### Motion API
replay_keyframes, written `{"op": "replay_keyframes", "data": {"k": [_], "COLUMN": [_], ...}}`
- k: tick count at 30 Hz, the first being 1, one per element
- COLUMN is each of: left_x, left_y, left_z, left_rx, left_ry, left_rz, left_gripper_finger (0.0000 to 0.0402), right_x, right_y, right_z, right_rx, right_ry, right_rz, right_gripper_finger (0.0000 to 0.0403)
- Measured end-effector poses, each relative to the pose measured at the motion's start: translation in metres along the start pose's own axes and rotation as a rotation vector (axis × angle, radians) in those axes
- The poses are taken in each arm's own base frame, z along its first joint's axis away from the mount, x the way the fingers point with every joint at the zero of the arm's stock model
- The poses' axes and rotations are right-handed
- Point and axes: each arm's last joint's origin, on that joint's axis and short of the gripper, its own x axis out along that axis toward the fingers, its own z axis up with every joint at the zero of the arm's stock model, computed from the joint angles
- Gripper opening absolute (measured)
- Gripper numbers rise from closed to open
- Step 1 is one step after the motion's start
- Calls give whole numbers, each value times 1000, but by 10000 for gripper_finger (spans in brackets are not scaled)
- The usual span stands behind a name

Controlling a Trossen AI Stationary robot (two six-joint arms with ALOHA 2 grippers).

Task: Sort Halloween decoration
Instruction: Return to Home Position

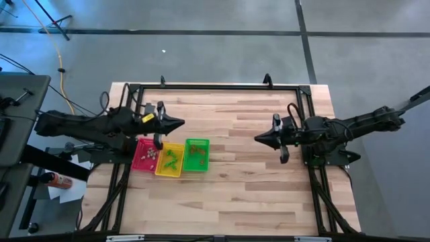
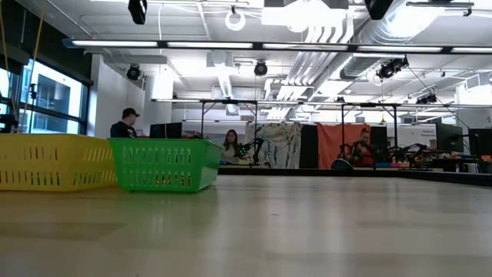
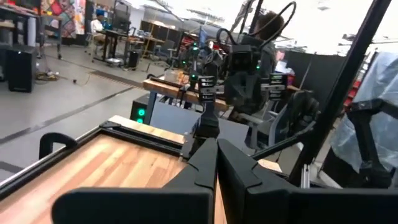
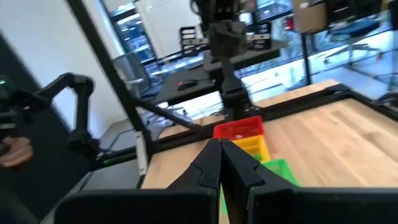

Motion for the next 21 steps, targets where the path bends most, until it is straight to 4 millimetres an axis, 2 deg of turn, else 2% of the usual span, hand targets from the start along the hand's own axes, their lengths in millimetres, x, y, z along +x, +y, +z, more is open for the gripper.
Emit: {"op": "replay_keyframes", "data": {"k": [8,21], "left_x": [-31,-84], "left_y": [11,32], "left_z": [0,-54], "left_rx": [36,-39], "left_ry": [44,-168], "left_rz": [6,-57], "left_gripper_finger": [0,0], "right_x": [3,4], "right_y": [-5,-8], "right_z": [-1,0], "right_rx": [24,96], "right_ry": [-5,-11], "right_rz": [-54,-71], "right_gripper_finger": [0,0]}}
